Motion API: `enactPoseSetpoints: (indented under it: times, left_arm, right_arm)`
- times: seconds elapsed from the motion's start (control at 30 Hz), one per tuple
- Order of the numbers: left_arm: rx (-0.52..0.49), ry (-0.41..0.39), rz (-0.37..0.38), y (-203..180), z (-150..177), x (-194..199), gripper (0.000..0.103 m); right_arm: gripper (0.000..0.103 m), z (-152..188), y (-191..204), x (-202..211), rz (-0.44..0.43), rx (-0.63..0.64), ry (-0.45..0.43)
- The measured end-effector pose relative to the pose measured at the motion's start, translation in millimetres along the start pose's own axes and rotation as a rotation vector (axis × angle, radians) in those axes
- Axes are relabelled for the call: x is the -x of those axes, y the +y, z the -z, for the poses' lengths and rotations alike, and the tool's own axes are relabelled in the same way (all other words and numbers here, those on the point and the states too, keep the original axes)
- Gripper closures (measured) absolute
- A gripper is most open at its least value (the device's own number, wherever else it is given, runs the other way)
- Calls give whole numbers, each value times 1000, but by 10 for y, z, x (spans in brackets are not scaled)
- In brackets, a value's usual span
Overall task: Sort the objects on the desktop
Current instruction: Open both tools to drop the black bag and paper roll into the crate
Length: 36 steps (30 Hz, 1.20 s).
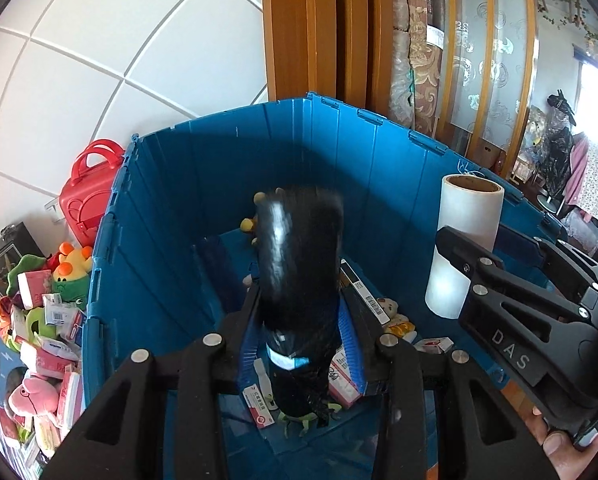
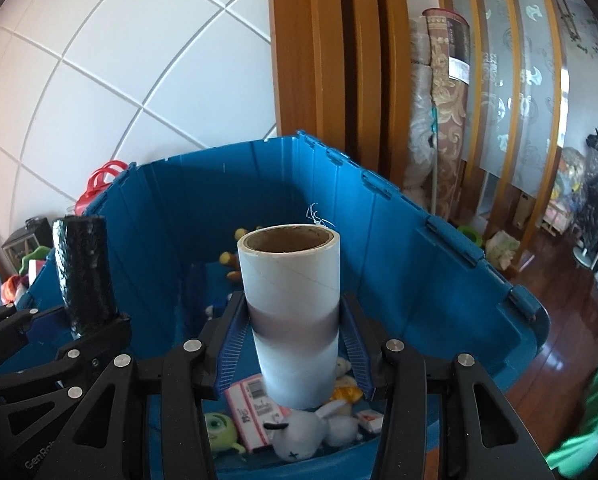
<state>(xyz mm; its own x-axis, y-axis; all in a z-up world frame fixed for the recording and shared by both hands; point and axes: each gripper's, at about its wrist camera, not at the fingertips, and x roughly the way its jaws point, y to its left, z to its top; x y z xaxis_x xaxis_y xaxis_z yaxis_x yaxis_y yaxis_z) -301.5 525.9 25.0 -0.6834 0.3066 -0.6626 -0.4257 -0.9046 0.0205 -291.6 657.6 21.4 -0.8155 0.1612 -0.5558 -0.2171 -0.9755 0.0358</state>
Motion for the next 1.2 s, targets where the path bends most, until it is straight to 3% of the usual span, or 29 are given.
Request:
enactPoseSetpoints:
  times: [0.47, 0.57, 0.63, 0.7, 0.9, 1.07, 1.2]
  left_arm:
    - [1, -21, 13, 79, 1, 67, 67]
    - [7, -31, 12, 121, 8, 103, 67]
    - [12, -41, 8, 160, 15, 136, 66]
    - [19, -52, 6, 206, 19, 173, 66]
    - [43, -93, -10, 379, 20, 321, 64]
    - [58, -150, -28, 496, 26, 480, 50]
    - [74, -197, -52, 595, 43, 599, 45]
  right_arm:
    - [56, -41, -4, 9, 37, 14, -1]
    - [43, -50, 11, 26, 50, 18, -5]
    - [12, -54, 24, 43, 56, 22, -12]
    - [5, -51, 46, 77, 59, 32, -26]
    - [0, -80, 107, 207, 37, 41, -60]
    - [0, -127, 203, 356, 9, 55, -100]
    - [0, -165, 321, 442, -21, 72, -125]
